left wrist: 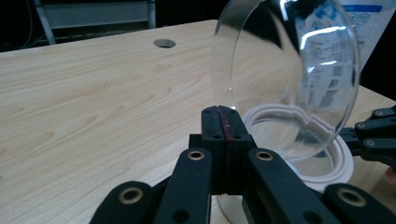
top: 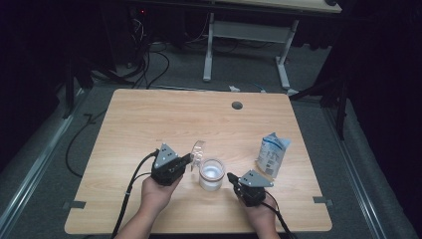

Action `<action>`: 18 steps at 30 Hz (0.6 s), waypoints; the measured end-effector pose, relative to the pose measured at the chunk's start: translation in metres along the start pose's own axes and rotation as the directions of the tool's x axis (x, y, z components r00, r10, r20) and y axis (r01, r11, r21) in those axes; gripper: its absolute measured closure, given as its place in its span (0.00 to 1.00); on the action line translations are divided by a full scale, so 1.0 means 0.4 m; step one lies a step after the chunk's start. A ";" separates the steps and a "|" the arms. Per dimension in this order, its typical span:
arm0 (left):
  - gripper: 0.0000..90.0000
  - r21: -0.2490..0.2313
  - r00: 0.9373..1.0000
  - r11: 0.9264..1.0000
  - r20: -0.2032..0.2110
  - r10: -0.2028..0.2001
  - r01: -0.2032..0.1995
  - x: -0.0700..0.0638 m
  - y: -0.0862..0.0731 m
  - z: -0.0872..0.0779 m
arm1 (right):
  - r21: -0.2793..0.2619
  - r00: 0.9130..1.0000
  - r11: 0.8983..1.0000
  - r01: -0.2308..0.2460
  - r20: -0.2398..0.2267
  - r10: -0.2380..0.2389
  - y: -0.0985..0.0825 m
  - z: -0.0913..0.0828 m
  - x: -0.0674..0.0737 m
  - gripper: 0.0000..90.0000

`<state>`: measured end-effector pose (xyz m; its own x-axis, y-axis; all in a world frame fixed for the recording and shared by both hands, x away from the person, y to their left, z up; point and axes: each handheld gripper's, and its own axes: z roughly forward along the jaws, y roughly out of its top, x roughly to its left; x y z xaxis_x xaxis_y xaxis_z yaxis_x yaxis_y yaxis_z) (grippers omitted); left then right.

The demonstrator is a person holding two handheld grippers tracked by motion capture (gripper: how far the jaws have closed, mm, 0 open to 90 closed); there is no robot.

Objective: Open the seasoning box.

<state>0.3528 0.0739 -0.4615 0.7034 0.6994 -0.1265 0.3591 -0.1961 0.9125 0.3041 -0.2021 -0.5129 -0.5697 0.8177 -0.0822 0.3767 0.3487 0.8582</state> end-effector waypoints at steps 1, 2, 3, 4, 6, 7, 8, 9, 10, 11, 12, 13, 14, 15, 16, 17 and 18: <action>1.00 0.001 1.000 1.000 0.003 0.000 0.000 -0.002 -0.001 0.001 | -0.001 1.000 1.000 -0.003 0.000 0.003 0.000 -0.001 0.000 1.00; 1.00 0.000 1.000 1.000 0.004 -0.001 0.001 -0.004 -0.002 0.003 | -0.002 1.000 1.000 -0.008 0.001 0.008 0.000 -0.002 0.001 1.00; 1.00 0.000 1.000 1.000 0.005 0.000 0.000 -0.005 -0.002 0.004 | -0.002 1.000 1.000 -0.009 0.000 0.009 0.000 -0.002 0.001 1.00; 1.00 0.001 1.000 1.000 0.006 0.001 -0.001 -0.006 -0.003 0.005 | -0.002 1.000 1.000 -0.005 -0.001 0.005 0.000 -0.001 0.000 1.00; 1.00 0.002 1.000 1.000 0.007 0.003 -0.003 -0.007 -0.004 0.006 | -0.001 1.000 1.000 -0.001 -0.001 0.001 0.000 0.000 0.001 1.00; 1.00 0.003 1.000 1.000 0.007 0.003 -0.003 -0.008 -0.004 0.006 | -0.002 1.000 1.000 -0.001 -0.001 0.001 0.000 0.000 0.001 1.00; 1.00 0.003 1.000 1.000 0.007 0.003 -0.003 -0.008 -0.004 0.007 | -0.002 1.000 1.000 -0.001 -0.001 0.001 0.000 0.001 0.001 1.00; 1.00 0.003 1.000 1.000 0.007 0.002 -0.002 -0.007 -0.005 0.007 | 0.000 1.000 1.000 -0.002 -0.001 0.002 0.000 0.001 0.001 1.00; 1.00 0.004 1.000 1.000 0.007 0.002 -0.002 -0.007 -0.005 0.007 | 0.000 1.000 1.000 -0.003 -0.001 0.003 -0.001 0.001 0.001 1.00; 1.00 0.004 1.000 1.000 0.006 0.002 -0.002 -0.007 -0.005 0.006 | 0.000 1.000 1.000 -0.004 0.000 0.004 -0.001 0.001 0.000 1.00; 1.00 0.003 1.000 1.000 0.005 0.001 -0.001 -0.006 -0.004 0.005 | 0.000 1.000 1.000 -0.004 0.000 0.004 -0.002 0.000 0.000 1.00; 1.00 0.002 1.000 1.000 0.004 0.001 -0.001 -0.005 -0.005 0.005 | 0.001 1.000 1.000 -0.003 0.000 0.003 -0.001 0.000 -0.001 1.00; 1.00 0.001 1.000 1.000 0.002 0.000 0.000 -0.004 -0.005 0.004 | 0.002 1.000 1.000 -0.003 0.001 0.003 -0.001 -0.001 -0.001 1.00; 1.00 0.002 1.000 1.000 0.001 0.001 -0.001 -0.003 -0.005 0.003 | 0.003 1.000 1.000 -0.003 -0.001 0.003 -0.001 -0.001 -0.002 1.00; 1.00 0.003 1.000 1.000 0.000 -0.001 0.001 -0.002 -0.006 0.002 | 0.002 1.000 1.000 -0.004 0.001 0.004 -0.002 0.000 -0.001 1.00; 1.00 0.006 1.000 1.000 -0.001 -0.002 0.002 -0.001 -0.007 0.002 | 0.002 1.000 1.000 -0.003 0.001 0.003 -0.002 0.000 -0.001 1.00; 1.00 0.007 1.000 1.000 -0.009 0.001 -0.001 0.000 -0.008 0.000 | 0.002 1.000 1.000 -0.004 0.000 0.004 -0.002 0.001 0.000 1.00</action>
<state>0.3518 0.0745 -0.4647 0.6983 0.7052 -0.1223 0.3626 -0.2012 0.9100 0.3041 -0.2024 -0.5137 -0.5683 0.8190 -0.0784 0.3802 0.3459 0.8578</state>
